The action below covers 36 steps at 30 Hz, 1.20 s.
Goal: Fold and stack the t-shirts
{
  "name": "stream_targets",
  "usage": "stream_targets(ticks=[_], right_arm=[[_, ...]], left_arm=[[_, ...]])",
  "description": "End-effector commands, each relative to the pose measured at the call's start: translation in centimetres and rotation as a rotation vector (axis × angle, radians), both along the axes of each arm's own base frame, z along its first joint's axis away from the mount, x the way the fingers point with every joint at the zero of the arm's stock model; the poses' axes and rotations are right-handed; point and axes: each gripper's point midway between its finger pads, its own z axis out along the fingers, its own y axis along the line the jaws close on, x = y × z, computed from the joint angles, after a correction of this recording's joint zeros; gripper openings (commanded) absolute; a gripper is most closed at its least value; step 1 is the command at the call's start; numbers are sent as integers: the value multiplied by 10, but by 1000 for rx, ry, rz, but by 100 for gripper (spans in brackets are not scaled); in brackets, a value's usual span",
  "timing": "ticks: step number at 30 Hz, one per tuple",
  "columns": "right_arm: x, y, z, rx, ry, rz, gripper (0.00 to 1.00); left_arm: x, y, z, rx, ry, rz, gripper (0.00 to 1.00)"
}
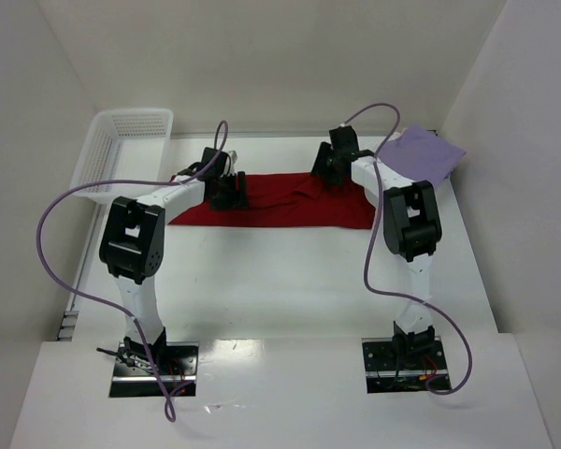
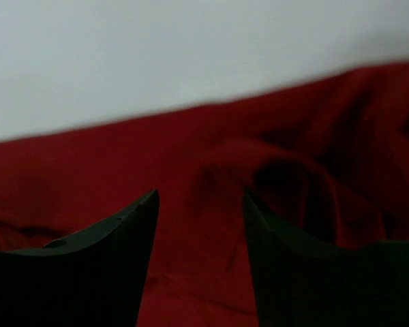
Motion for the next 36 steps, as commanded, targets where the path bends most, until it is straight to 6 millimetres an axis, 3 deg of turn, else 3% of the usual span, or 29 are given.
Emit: stream_targets(ticks=[1,2,3,5,10,17,18,27,32,36], right_arm=[[-23,-12,28,4,-44,-29,59],[-27,-13,40,20,-66,-38,60],[-31,-14,40,20,-66,-38,60],[-41,-15,27,24,-36,-38,60],[-48,-13,17,32,-18,-24,62],[-41,-2,0,49,-1,-6,62],[-39,4,6,53,-13,3,62],[-35,5,-17,41,28,3,55],[-33,11,-22,40,31,12,45],[-31,13,-18,49,24,18,21]], left_arm=[[5,-10,-9,-9,2,-27,73],[5,-10,-9,-9,3,-27,73],[5,-15,-8,-12,-6,-38,73],[7,-14,-12,-9,-4,-25,73],[3,-15,-30,8,27,-7,73],[1,-7,-42,45,45,14,73],[1,-7,-42,45,45,14,73],[-3,-5,-56,59,80,26,73],[-3,-5,-56,59,80,26,73],[-3,-5,-56,59,80,26,73]])
